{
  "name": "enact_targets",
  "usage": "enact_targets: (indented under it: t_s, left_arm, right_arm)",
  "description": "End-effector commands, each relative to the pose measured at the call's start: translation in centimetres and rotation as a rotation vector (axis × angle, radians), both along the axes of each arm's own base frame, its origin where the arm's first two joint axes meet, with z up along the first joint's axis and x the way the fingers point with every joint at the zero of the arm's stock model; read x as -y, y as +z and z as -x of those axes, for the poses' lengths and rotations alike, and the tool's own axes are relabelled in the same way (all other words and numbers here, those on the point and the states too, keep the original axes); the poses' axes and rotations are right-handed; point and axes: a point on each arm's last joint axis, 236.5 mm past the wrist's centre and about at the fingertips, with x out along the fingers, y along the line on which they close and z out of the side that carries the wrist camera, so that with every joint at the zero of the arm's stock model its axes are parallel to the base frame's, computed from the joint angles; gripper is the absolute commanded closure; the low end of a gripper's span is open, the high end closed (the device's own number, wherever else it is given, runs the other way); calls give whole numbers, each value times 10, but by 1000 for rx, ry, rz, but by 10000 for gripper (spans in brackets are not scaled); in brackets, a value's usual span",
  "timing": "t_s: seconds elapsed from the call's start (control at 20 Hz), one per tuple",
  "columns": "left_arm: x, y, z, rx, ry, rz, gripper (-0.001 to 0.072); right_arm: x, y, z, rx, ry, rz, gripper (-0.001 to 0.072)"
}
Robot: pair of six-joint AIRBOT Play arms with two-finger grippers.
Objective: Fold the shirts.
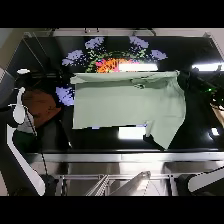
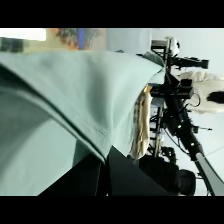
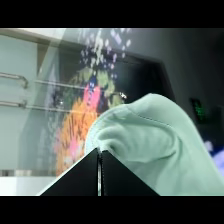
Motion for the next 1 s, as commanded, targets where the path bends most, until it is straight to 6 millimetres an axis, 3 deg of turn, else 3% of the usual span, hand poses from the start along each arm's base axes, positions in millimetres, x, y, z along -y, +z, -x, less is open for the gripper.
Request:
enact_targets:
  t_s: [0.0, 0.15, 0.35, 0.45, 0.5, 0.55, 0.6, 0.65, 0.75, 0.85, 0.95]
  left_arm:
    - [-6, -49, 32, -149, -90, -139, 700]
    - [-5, -73, 54, -233, -122, -167, 699]
    - [-1, -75, 53, -233, -122, -169, 700]
    - [5, -62, 53, -206, -161, -168, 687]
    - [6, -51, 52, -186, -184, -167, 553]
    - [3, -36, 51, -178, -198, -168, 492]
    - [-2, -20, 50, -165, -204, -172, 491]
    - [-9, -3, 50, -142, -202, -178, 491]
    - [-23, 23, 56, -109, -176, -197, 490]
    - [-45, 27, 80, -123, -181, -324, 490]
    - [-57, 27, 113, -117, -222, -462, 492]
  right_arm:
    - [12, -35, 24, -99, 77, 40, 698]
    - [19, -59, 43, -179, 129, 114, 698]
    - [8, -64, 46, -189, 171, 133, 697]
    - [2, -59, 47, -177, 195, 125, 694]
    - [2, -51, 47, -162, 206, 121, 682]
    - [6, -41, 50, -144, 224, 135, 587]
    - [11, -27, 54, -134, 248, 162, 478]
    - [21, -15, 62, -150, 265, 200, 455]
    - [46, 0, 88, -247, 264, 295, 454]
    - [55, 6, 130, -376, 314, 354, 459]
    - [54, -4, 184, -547, 369, 381, 490]
